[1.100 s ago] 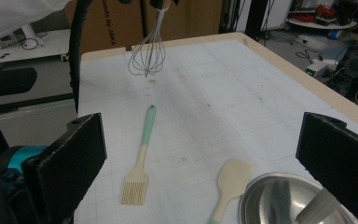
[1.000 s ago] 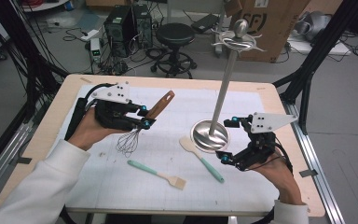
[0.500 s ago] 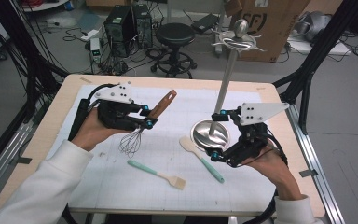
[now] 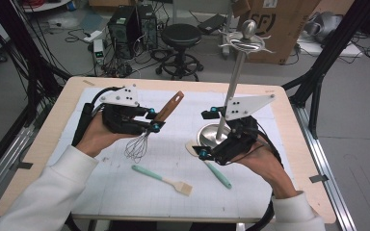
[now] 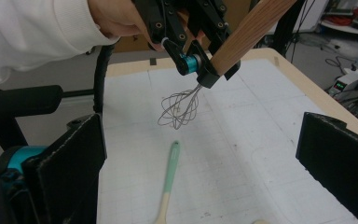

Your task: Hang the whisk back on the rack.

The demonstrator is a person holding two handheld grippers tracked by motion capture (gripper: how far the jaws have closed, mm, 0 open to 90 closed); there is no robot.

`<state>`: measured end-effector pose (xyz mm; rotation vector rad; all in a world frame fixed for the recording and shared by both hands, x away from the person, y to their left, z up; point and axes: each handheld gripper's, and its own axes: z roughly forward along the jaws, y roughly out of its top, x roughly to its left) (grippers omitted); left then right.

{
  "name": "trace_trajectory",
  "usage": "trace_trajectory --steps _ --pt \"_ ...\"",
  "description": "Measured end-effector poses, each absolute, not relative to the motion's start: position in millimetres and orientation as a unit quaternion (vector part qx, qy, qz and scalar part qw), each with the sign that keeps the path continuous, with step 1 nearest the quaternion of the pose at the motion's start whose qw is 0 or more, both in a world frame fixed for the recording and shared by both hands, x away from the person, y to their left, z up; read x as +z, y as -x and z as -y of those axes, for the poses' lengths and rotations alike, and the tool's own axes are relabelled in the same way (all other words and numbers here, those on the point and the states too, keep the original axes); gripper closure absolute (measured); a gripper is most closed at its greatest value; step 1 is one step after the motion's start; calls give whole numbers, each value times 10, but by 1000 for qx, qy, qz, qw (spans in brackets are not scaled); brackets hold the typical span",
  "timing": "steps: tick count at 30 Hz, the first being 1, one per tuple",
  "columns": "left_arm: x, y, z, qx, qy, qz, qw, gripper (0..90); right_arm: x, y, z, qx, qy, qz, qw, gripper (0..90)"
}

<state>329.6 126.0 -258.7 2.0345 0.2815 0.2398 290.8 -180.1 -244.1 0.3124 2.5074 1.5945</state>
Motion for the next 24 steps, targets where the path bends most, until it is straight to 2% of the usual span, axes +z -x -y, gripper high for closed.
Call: trace_trajectory --steps 24 --pt "-2656 -3254 -1294 112 -840 -135 513 702 -2434 -3119 1359 531 -121 -837 55 9"
